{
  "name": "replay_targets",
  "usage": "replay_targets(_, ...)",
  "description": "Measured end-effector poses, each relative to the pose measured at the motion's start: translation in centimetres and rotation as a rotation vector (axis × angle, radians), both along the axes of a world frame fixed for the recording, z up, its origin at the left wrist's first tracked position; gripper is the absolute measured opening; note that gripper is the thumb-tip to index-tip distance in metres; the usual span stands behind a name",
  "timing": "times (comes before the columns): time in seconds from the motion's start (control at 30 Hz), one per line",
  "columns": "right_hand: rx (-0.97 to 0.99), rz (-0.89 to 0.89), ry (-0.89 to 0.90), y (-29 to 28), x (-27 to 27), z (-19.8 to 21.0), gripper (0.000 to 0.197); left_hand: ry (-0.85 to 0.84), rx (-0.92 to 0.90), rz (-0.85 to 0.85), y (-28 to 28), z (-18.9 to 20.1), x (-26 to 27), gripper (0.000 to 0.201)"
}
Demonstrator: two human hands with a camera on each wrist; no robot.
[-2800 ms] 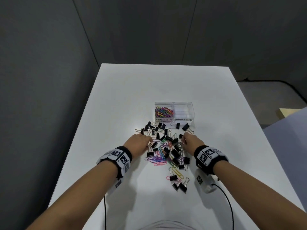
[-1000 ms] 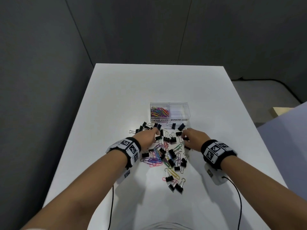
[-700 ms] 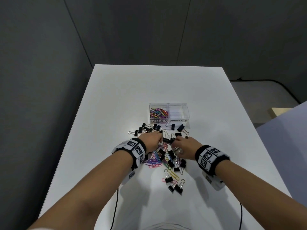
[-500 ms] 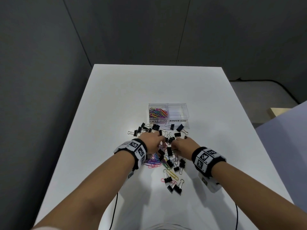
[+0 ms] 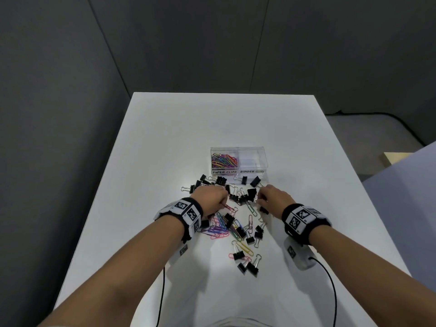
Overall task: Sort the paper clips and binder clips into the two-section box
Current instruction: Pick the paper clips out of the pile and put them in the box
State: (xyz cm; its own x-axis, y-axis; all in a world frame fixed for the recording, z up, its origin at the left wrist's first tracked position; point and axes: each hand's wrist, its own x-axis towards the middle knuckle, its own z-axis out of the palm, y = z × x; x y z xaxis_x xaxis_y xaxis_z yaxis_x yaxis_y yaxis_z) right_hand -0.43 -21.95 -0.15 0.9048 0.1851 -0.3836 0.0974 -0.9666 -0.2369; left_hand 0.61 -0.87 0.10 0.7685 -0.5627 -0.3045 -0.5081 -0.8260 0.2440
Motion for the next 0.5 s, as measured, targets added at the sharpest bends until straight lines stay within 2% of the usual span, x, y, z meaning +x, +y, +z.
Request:
replay_targets(0.1, 0.014, -0.017, -0.083, -0.5, -0.3, 0.4, 0.039, -0.028, -0.015, 0.017, 0.8, 0.4, 0.0, 0.01)
replay_targets(0.17, 0.026, 0.091, -0.115, -0.3, -0.8, 0.5, 0.036, -0.052, 0.008, 0.019, 1.6, 0.4, -0.1, 0.012)
replay_targets(0.23, -0.046, 0.216, -0.074, 0.3, -1.3, 0.2, 0.03, -0.055, 0.029, 0.043, 2.4, 0.3, -0.4, 0.009)
replay_targets(0.3, -0.124, 0.22, -0.054, 1.0, -1.4, -0.4, 0.033, -0.045, 0.039, 0.085, 3.2, 0.1, -0.7, 0.005)
replay_targets(0.33, -0.145, 0.187, -0.051, 1.2, -1.3, -0.7, 0.035, -0.033, 0.04, 0.102, 3.4, 0.1, -1.0, 0.008)
replay_targets(0.4, -0.169, 0.125, -0.035, 1.9, -1.0, -1.0, 0.036, -0.006, 0.043, 0.117, 3.9, -0.1, -1.5, 0.026)
replay_targets(0.5, -0.149, 0.062, 0.016, 2.9, -0.8, -1.3, 0.029, -0.01, 0.002, 0.108, 4.3, -0.3, -2.2, 0.042)
